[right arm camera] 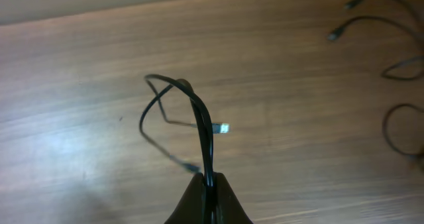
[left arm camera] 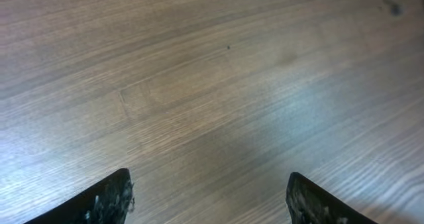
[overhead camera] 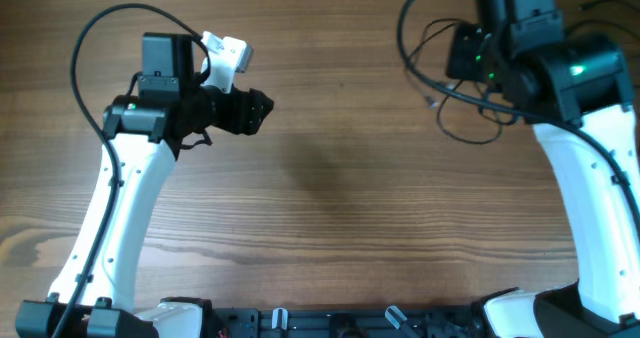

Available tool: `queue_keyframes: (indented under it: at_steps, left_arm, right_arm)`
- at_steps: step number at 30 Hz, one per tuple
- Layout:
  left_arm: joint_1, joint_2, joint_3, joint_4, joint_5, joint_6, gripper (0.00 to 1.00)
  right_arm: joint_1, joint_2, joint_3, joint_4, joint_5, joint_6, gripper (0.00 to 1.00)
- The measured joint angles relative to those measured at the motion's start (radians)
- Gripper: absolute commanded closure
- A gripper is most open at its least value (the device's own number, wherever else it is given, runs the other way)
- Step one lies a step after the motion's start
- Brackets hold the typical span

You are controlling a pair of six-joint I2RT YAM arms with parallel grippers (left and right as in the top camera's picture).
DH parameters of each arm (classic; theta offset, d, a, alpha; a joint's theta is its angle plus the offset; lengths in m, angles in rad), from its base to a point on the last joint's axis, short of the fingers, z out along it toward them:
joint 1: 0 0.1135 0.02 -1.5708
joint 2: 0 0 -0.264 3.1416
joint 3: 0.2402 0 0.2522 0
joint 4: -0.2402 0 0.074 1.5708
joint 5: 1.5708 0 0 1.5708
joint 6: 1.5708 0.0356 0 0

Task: Untangle cables
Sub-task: 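Lift the cable with the right gripper and carry it far right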

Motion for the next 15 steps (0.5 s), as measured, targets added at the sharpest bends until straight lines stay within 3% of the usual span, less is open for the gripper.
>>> queue_keyframes:
  at_steps: [15]
  left_arm:
    - [-0.029,0.0,0.0,0.055,-0.172,-0.122,0.23]
  right_arm:
    - [-0.336,-0.022,0.027,-0.086,0.043,-0.037,0.96]
